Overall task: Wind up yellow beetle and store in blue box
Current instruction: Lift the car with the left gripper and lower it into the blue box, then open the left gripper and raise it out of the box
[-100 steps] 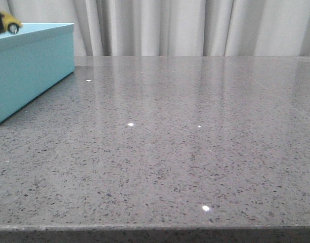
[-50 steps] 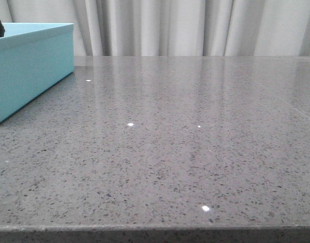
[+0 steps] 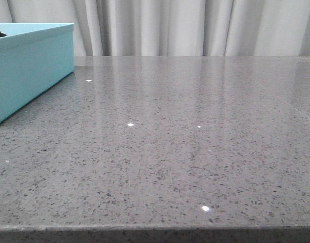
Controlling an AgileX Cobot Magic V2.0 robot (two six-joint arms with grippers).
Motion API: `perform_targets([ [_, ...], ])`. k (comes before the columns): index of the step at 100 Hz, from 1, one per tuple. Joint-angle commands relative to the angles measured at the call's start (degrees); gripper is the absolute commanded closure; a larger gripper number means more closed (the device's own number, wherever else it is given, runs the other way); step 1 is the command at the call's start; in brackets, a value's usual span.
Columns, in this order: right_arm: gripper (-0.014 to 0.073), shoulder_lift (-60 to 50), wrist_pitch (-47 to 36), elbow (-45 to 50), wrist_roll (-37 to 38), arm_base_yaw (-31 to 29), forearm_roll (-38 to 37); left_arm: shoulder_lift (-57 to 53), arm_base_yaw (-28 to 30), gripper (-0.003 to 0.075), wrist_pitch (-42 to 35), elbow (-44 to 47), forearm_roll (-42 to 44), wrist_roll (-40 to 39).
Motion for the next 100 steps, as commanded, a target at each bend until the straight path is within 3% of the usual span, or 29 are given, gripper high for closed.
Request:
perform_targets([
  [1,0.0127,-0.28,-3.37,-1.27,-0.53,-0.28,0.56,-3.08,0.17,0.0172,-1.72,-1.58,-0.4,-0.44],
  [14,0.0127,-0.65,-3.91,-1.27,-0.53,-0.28,0.56,-3.57,0.17,0.0176,1.34,-2.72,-0.3,-0.44],
  [21,0.0127,-1.61,-5.24,-1.22,-0.53,-0.28,0.56,-4.43,0.17,0.0217,2.82,-3.35,-0.42,-0.44],
  [38,0.0144,-5.31,-5.68,-0.52,-1.02,-0.28,0.56,-8.75,0.3,0.0474,4.27,-3.35,-2.04,-0.44],
  [57,0.0313,-9.02,-4.03,1.56,-2.16,-0.28,0.5,-14.23,0.3,0.074,7.46,-3.35,-4.5,-0.44],
  [83,0.0666,-14.87,-3.93,5.48,-2.22,-0.28,0.5,-22.45,0.3,0.0739,10.78,-3.35,-13.52,-0.44],
  [100,0.066,-19.36,-5.02,8.16,-2.22,-0.28,0.5,-29.25,0.3,0.0739,9.08,-2.74,-18.61,-0.44],
])
